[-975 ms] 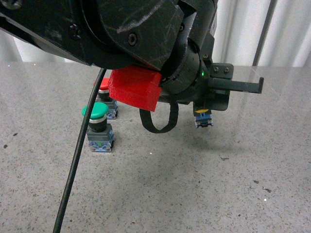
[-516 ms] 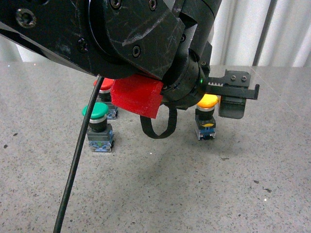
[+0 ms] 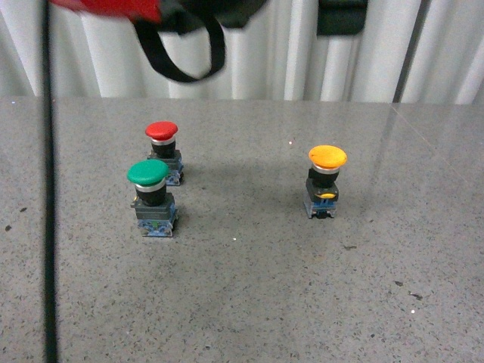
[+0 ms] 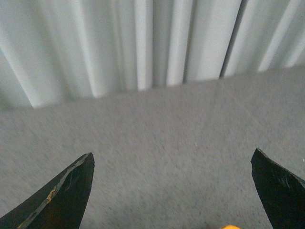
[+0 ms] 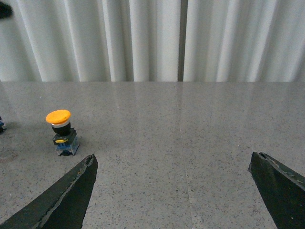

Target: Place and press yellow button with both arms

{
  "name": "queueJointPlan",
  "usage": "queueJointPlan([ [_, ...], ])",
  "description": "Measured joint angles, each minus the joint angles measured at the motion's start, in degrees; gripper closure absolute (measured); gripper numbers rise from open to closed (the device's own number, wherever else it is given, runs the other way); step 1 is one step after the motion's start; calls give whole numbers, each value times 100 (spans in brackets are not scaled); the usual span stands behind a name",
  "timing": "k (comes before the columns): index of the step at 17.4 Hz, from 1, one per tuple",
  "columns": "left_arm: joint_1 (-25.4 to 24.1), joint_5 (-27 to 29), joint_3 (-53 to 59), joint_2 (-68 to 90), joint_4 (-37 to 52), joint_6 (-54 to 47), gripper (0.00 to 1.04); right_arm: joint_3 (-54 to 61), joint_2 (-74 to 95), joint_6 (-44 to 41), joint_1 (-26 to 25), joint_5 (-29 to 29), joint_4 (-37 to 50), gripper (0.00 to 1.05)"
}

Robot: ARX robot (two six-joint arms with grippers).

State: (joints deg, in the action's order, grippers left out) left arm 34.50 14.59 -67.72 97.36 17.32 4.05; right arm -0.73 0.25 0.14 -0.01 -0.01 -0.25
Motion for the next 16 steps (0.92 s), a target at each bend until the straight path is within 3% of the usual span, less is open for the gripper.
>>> queueJointPlan([
  [4,448,439,1790,-2529,664,-1397,7,0,0,0,0,-2,-7,7],
  [5,625,890,2406,-3316,575,-1690,9,0,0,0,0,2,4,7],
  [7,671,2319,3897,-4905,223,-1056,30,0,0,2,0,0,2,7],
  [8,330,2293,4752,-5768,149,-785,41,0,0,2,0,2,2,7],
  [10,-437,1668,5932,-7086,-221,-544,63,0,0,0,0,0,2,7],
  [13,-1364,645,6129,-7930,-514,-446,97,0,0,0,0,0,0,7],
  [14,-1613,409,6212,-8102,-616,-431,103,0,0,2,0,0,0,7],
  [16,-2039,4,6382,-8341,-820,-424,103,0,0,2,0,0,2,7],
])
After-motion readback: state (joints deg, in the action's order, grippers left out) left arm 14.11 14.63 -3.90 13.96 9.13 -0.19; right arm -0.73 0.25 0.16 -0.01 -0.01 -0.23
